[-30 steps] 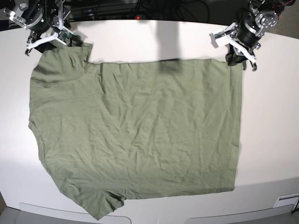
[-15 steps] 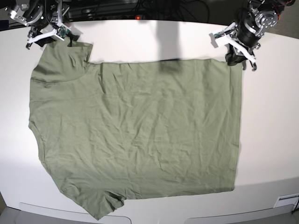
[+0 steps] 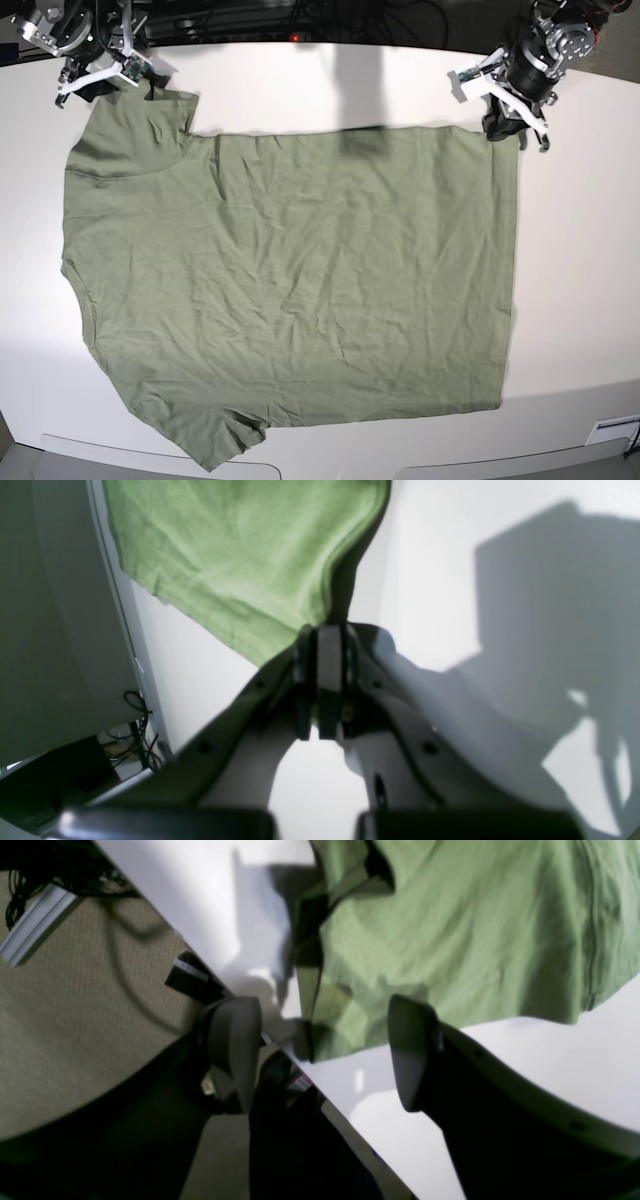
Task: Fold the T-shirt properly
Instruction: 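Move the right gripper to the shoulder by the sleeve and grasp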
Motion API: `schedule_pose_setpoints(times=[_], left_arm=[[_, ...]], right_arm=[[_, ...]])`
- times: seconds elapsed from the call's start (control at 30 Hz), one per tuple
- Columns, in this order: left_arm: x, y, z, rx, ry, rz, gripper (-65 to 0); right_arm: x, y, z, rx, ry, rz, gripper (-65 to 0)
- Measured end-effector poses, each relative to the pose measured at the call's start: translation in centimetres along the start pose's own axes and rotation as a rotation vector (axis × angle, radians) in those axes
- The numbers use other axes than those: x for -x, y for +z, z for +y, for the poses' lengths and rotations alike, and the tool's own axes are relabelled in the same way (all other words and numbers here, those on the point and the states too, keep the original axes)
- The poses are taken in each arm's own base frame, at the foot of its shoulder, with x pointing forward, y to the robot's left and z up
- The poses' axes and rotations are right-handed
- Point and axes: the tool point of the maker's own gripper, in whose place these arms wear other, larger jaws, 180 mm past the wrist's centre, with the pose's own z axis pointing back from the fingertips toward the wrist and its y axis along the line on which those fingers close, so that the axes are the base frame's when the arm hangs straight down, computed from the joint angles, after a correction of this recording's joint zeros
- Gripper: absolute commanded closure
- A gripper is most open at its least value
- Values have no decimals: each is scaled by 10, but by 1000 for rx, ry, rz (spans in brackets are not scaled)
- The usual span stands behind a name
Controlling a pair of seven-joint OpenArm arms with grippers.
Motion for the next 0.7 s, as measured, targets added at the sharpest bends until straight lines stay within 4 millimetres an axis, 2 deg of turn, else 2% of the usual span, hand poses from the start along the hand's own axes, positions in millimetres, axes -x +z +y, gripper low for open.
schedule_pose_setpoints(times=[0.4,0.7], left_arm=[[0,0,0,0,0,0,0],[-1,0,0,0,0,-4,0]], right_arm=[[2,-17,-9,-29,-70,-44,-399],[8,-15,-16,-18,26,-18,-399]])
